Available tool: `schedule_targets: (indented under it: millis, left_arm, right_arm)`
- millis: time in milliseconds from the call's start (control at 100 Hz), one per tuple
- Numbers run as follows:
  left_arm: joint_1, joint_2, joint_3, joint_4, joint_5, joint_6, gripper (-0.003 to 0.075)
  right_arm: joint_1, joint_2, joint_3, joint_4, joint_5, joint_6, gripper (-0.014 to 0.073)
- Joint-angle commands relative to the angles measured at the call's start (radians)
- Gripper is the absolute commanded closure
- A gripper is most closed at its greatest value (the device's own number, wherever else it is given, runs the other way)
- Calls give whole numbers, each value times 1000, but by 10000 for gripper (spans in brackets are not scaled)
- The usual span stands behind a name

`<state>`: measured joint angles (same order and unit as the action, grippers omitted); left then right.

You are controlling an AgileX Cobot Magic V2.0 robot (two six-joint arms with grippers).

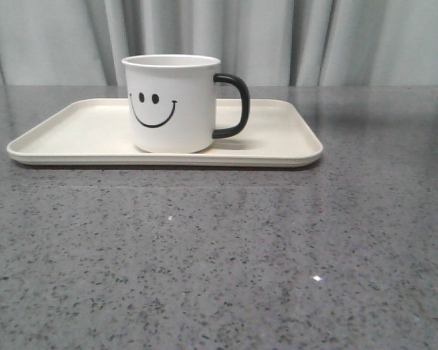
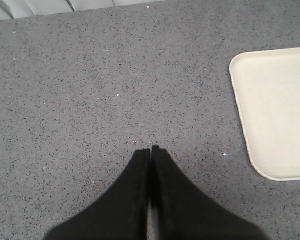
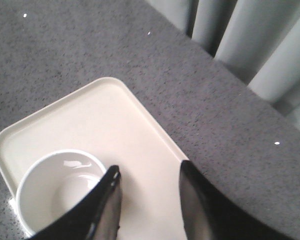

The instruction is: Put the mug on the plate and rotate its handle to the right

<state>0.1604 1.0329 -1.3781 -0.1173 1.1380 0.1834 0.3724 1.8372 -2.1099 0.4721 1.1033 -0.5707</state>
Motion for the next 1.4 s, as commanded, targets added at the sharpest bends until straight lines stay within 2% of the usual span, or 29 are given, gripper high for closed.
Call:
schedule_targets:
  millis: [0,530,1390]
  left_arm:
    - [2,-12,-23,-10,-59,0,740]
    - [2,-12,-23,-19,-59,0,740]
    - [2,-12,-23,-21,-57,0,740]
  right_arm:
    - [17,-31,-35,20,-25,-7,293]
    - [84,73,-34,19,106,28,293]
    - [95,152,-32,-4,139,38,293]
